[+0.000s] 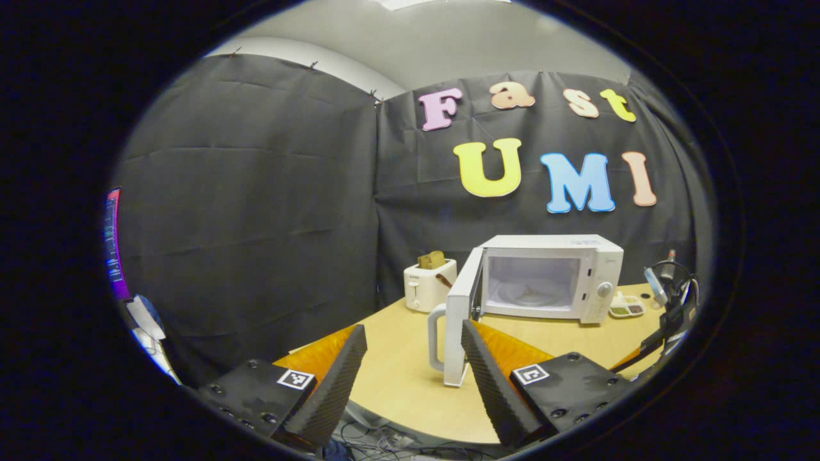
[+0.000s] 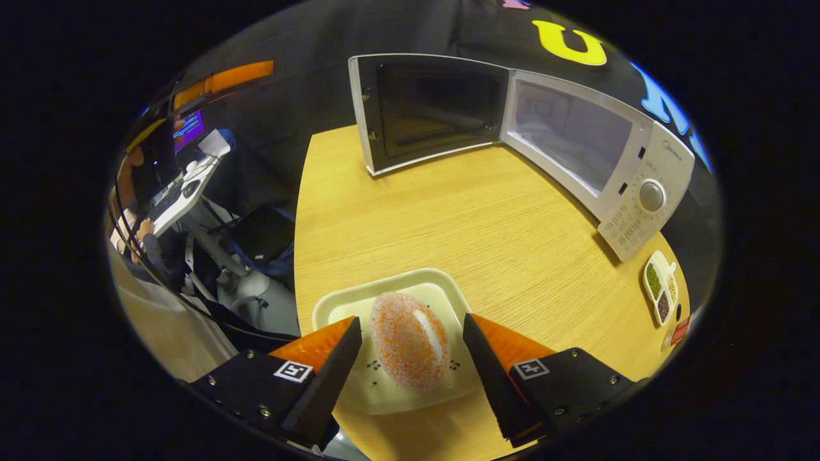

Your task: Open the microwave oven with the left hand, put the food in, and close the microwave oven.

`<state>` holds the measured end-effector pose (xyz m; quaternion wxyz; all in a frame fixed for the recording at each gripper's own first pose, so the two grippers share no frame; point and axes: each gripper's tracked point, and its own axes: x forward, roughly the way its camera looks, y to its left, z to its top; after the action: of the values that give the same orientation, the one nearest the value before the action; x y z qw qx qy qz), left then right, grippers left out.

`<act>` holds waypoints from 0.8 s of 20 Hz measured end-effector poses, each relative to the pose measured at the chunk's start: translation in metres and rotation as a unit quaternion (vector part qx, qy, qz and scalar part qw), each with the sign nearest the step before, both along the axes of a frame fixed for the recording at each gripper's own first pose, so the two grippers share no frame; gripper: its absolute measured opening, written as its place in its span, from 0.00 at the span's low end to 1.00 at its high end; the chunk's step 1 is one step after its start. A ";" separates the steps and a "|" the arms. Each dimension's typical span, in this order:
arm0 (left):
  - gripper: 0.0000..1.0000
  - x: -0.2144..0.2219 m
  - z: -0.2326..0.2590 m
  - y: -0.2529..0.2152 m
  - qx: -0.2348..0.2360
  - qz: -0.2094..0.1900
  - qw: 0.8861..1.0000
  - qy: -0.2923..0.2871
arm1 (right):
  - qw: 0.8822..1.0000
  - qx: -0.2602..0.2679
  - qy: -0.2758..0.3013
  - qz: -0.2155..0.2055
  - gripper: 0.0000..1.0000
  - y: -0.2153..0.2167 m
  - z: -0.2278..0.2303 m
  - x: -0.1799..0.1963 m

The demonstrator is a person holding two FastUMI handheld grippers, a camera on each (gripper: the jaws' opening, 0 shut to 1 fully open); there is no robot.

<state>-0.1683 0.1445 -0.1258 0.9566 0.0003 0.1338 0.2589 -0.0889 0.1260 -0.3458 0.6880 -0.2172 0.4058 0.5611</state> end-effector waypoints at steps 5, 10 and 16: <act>0.93 -0.010 0.007 -0.001 0.009 0.015 1.000 0.002 | 0.999 -0.026 0.013 0.013 0.98 -0.004 -0.020 -0.006; 0.94 -0.011 0.004 0.000 0.003 0.025 1.000 -0.002 | 1.000 -0.030 -0.002 0.010 0.81 -0.006 -0.020 -0.003; 1.00 0.017 0.004 -0.002 0.002 -0.006 1.000 -0.013 | 0.999 0.013 -0.051 -0.003 0.81 0.009 0.020 0.013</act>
<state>-0.1518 0.1427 -0.1222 0.9597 -0.0002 0.1212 0.2537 -0.0762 0.1353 -0.3262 0.7124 -0.2352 0.3633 0.5525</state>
